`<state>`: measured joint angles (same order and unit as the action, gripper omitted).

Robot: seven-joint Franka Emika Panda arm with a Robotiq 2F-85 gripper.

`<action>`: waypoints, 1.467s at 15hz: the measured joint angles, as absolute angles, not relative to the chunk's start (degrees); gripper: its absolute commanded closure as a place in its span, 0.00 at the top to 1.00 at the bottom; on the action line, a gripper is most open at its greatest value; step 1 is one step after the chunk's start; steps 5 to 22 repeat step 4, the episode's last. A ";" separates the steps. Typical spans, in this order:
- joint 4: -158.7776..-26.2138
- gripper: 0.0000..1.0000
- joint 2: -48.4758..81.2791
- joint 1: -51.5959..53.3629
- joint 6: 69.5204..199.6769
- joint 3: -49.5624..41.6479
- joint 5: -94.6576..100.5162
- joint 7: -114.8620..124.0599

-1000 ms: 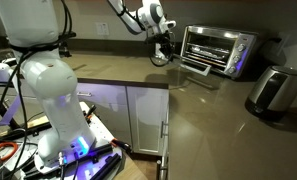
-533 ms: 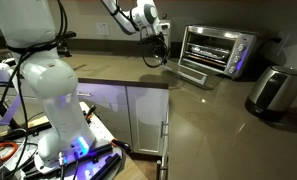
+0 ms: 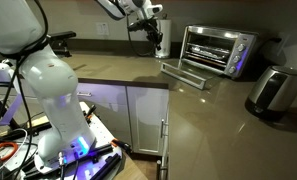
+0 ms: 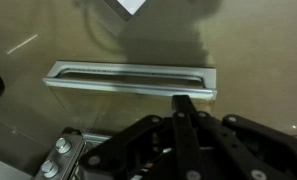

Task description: Open the door of the mini oven

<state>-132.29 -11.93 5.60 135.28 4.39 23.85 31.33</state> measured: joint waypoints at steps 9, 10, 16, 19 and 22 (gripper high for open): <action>-133.69 0.00 -16.64 5.59 138.58 5.21 17.29 31.05; -133.69 0.00 -16.64 5.59 138.58 5.21 17.29 31.05; -133.69 0.00 -16.64 5.59 138.58 5.21 17.29 31.05; -133.69 0.00 -16.64 5.59 138.58 5.21 17.29 31.05; -133.69 0.00 -16.64 5.59 138.58 5.21 17.29 31.05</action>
